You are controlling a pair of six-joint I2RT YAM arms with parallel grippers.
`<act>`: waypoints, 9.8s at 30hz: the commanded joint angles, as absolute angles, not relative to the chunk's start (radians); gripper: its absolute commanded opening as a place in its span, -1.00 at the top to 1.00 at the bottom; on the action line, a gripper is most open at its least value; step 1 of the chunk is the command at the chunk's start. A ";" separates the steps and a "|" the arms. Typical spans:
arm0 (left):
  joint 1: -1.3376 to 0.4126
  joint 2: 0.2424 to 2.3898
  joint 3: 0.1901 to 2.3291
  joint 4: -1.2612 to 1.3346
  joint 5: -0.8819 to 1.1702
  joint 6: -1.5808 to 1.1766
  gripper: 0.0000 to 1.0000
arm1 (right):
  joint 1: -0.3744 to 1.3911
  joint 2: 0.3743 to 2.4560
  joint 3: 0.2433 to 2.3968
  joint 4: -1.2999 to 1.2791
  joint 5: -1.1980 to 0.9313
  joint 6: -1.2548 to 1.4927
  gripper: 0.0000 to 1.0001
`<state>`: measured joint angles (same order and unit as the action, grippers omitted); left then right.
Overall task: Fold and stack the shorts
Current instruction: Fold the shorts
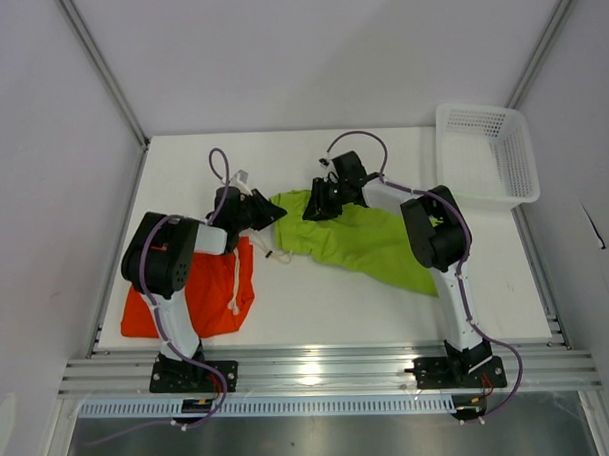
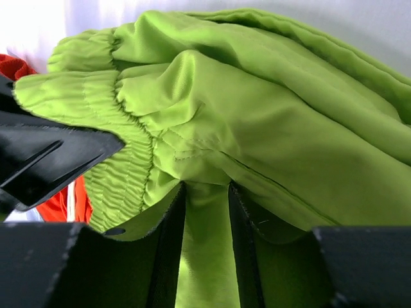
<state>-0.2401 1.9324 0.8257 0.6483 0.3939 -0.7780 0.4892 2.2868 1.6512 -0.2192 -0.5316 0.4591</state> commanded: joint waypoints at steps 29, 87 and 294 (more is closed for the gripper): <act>-0.226 1.851 1.232 -0.146 0.318 -0.654 1.00 | 0.486 1.922 1.273 -0.143 -0.356 0.336 -0.09; -0.391 2.014 2.204 -0.956 -0.172 -0.176 1.00 | 0.666 2.520 1.758 0.059 -0.993 1.174 1.00; -0.893 1.971 2.143 -1.057 -0.474 -0.640 1.00 | 0.321 1.407 0.836 -0.304 -0.282 0.629 -0.29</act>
<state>-0.8879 1.9934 2.0880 -1.1004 -0.5003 -0.6537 0.3260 1.4197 0.8322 -0.2581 -0.4023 0.6926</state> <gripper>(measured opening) 0.185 0.645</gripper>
